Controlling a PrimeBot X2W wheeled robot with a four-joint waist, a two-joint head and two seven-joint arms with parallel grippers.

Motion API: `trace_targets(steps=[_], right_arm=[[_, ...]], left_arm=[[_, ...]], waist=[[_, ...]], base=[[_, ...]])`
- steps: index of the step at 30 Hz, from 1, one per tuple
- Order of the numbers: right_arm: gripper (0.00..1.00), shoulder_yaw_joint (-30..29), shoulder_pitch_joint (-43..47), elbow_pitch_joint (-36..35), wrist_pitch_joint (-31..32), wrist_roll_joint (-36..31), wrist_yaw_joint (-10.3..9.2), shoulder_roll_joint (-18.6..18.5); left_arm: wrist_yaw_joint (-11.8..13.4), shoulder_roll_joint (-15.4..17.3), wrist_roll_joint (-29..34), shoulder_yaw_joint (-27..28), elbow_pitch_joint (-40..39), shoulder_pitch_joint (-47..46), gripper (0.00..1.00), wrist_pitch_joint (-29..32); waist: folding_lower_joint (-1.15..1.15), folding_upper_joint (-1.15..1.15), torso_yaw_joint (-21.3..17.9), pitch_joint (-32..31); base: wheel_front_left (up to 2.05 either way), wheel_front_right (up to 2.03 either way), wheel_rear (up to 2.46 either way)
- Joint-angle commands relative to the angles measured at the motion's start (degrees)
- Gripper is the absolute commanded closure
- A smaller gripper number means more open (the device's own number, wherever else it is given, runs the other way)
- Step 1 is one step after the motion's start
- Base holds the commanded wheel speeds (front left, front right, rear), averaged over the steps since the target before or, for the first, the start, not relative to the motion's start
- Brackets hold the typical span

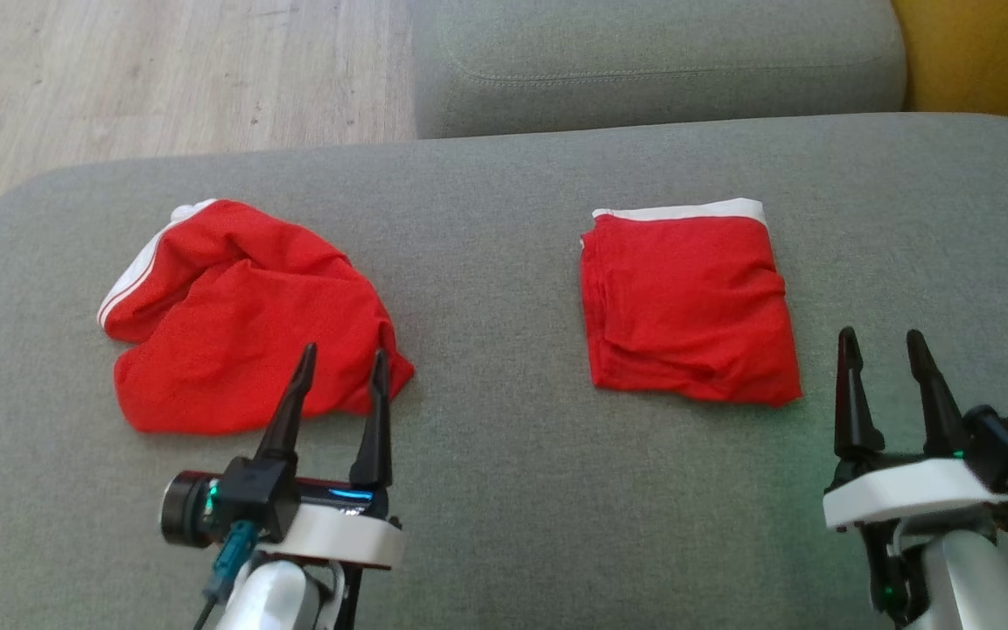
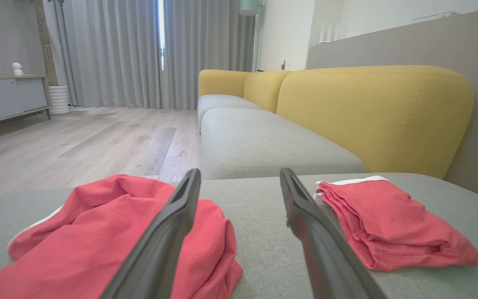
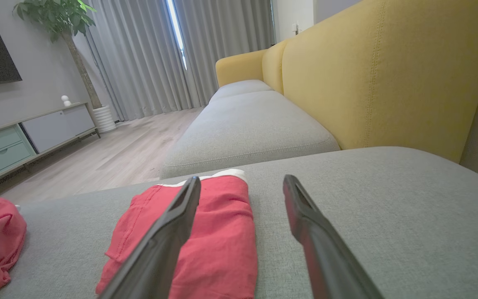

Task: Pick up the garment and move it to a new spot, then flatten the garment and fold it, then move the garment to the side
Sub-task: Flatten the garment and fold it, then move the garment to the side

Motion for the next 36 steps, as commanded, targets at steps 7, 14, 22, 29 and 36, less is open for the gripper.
trace_targets(steps=[7, 14, 22, 29, 36], right_arm=[[0.00, 2.00, 1.26, -4.36, -0.60, 1.80, -0.04, 0.26], [0.00, 1.71, -0.83, -4.47, 0.71, 0.56, -0.04, 0.27], [0.00, -2.55, -11.45, 3.34, 9.17, 0.72, -0.04, 0.27], [0.00, -8.78, -21.69, 18.71, 13.84, 3.18, -0.04, 0.28], [0.00, -9.37, -27.14, 29.02, 13.48, 3.45, -0.04, 0.28]], left_arm=[[-0.42, -0.88, 2.88, 4.61, -3.22, 0.93, 0.00, -0.36], [-1.50, -1.77, 4.29, 5.30, -3.54, 0.00, 0.00, -0.37], [-2.32, -2.15, 5.24, 4.30, -3.67, -3.41, 0.00, -0.37], [-2.58, -2.27, 5.12, 1.98, -3.02, -6.30, 0.00, -0.37], [-1.75, -2.29, 4.15, 0.37, -3.06, -7.36, 0.00, -0.37]], waist=[[0.00, 0.00, 0.22, 0.58], [0.00, 0.00, 1.65, 2.91], [0.00, 0.00, 4.24, 9.13], [0.00, 0.00, 7.20, 12.59], [0.00, 0.00, 8.38, 13.69]], base=[[0.00, 0.00, 0.00], [0.00, 0.00, 0.00], [0.00, 0.00, 0.00], [0.00, 0.00, 0.00], [0.00, 0.00, 0.00]])
